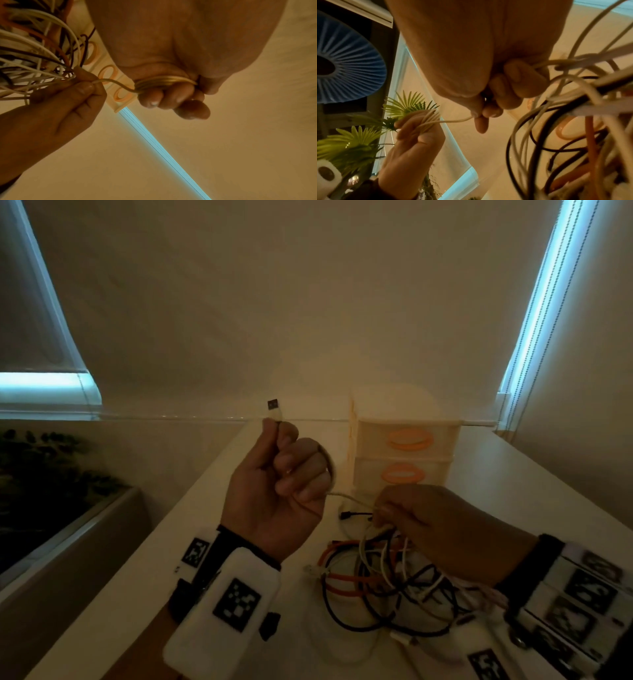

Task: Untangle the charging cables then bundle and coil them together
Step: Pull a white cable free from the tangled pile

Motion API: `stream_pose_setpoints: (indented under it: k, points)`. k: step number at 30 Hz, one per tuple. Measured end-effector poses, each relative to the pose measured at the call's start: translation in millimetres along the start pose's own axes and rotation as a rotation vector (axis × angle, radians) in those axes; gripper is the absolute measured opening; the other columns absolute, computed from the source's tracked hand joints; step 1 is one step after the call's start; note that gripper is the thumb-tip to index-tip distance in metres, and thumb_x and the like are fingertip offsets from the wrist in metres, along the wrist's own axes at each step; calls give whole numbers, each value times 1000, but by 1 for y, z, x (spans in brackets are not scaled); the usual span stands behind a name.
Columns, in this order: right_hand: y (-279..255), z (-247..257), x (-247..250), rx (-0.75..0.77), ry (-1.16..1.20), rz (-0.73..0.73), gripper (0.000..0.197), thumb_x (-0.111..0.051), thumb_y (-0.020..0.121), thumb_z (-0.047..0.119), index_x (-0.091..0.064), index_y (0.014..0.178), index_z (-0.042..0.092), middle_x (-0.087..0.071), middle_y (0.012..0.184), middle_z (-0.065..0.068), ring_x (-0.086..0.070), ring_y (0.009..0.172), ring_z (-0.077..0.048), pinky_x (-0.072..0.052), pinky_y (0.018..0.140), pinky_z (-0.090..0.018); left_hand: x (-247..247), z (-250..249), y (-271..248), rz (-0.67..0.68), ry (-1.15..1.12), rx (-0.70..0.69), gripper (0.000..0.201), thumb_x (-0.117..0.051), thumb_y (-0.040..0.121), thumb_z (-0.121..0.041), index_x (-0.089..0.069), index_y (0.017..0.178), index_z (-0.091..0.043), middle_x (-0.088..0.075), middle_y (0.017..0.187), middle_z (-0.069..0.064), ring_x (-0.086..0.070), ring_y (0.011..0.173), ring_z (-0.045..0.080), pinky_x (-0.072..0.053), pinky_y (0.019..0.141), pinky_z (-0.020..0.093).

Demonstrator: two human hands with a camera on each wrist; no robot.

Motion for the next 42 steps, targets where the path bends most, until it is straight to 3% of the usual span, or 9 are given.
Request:
stream_pose_setpoints:
  k: [7, 11, 14, 19, 22, 26, 29, 36, 42]
  points:
    - [6, -7, 33, -83, -56, -31, 27, -52, 100, 34, -67, 79, 27, -66, 80, 11, -59, 74, 5, -45, 62, -10, -5, -5, -6, 12, 84, 135, 40, -23, 109, -42, -39, 80, -20, -32, 52, -9, -21, 43, 8, -18, 45, 25]
    - [13, 7, 60, -61, -31, -325, 24, -53, 99, 33, -66, 80, 27, -65, 78, 6, -60, 70, -8, -43, 58, -17, 7, 42, -13, -15, 402, 375, 38, -36, 104, -40, -43, 73, -19, -58, 61, 3, -42, 44, 13, -24, 46, 26]
    - [10, 26, 60, 19, 98, -432, 22, -56, 98, 31, -68, 83, 20, -66, 76, -2, -60, 71, -14, -43, 63, -21, 11, 54, -12, -40, 393, 406, 42, -37, 104, -39, -43, 70, -15, -70, 101, 28, -71, 86, 35, -55, 75, 36]
    - [7, 45, 51, 145, 127, -419, 16, -63, 95, 26, -68, 79, 24, -60, 61, 14, -56, 59, -5, -42, 53, -15, 19, 50, -10, -133, 352, 381, 44, -31, 107, -39, -42, 73, -12, -66, 101, 26, -61, 106, 38, -41, 109, 53]
    - [3, 57, 33, 221, 128, -304, 11, -65, 94, 24, -74, 89, 20, -68, 72, 6, -65, 68, -8, -54, 62, -28, 23, 39, -7, -247, 374, 269, 44, -32, 106, -42, -42, 72, -14, -61, 84, 15, -58, 84, 29, -50, 87, 44]
    - [-7, 46, -4, 192, 139, -112, 26, -67, 93, 27, -69, 118, 28, -67, 85, 15, -65, 80, -1, -54, 71, -19, 36, 17, -6, -414, 181, 61, 44, -36, 104, -40, -43, 68, -16, -69, 78, 7, -70, 80, 25, -58, 70, 33]
    - [-17, 25, 1, 203, -61, -193, 38, -71, 87, 37, -61, 123, 31, -60, 110, 18, -55, 106, 1, -45, 89, -15, 39, 12, -5, -372, 10, 32, 39, -44, 102, -36, -47, 68, -17, -42, 54, -8, -48, 54, 11, -44, 50, 22]
    - [-28, -38, -5, -8, -226, 82, 59, -64, 73, 74, -50, 126, 51, -39, 119, 41, -43, 121, 3, -39, 108, -37, 39, -8, -4, -308, 54, -2, 40, -36, 105, -38, -46, 71, -19, -35, 51, -9, -37, 45, 7, -31, 43, 20]
    - [-18, -6, 20, 41, -19, -133, 37, -67, 81, 57, -59, 116, 50, -51, 122, 31, -44, 121, 13, -38, 97, -11, 37, -7, -7, -502, 429, -152, 46, -32, 106, -44, -37, 68, -19, -23, 52, -5, -26, 45, 12, -27, 41, 24]
Point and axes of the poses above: each hand's wrist, its own y-axis towards the middle knuckle, its own x-axis out of the back of the hand, z = x × y, the point moved 10 cm from there along y, towards the middle knuckle
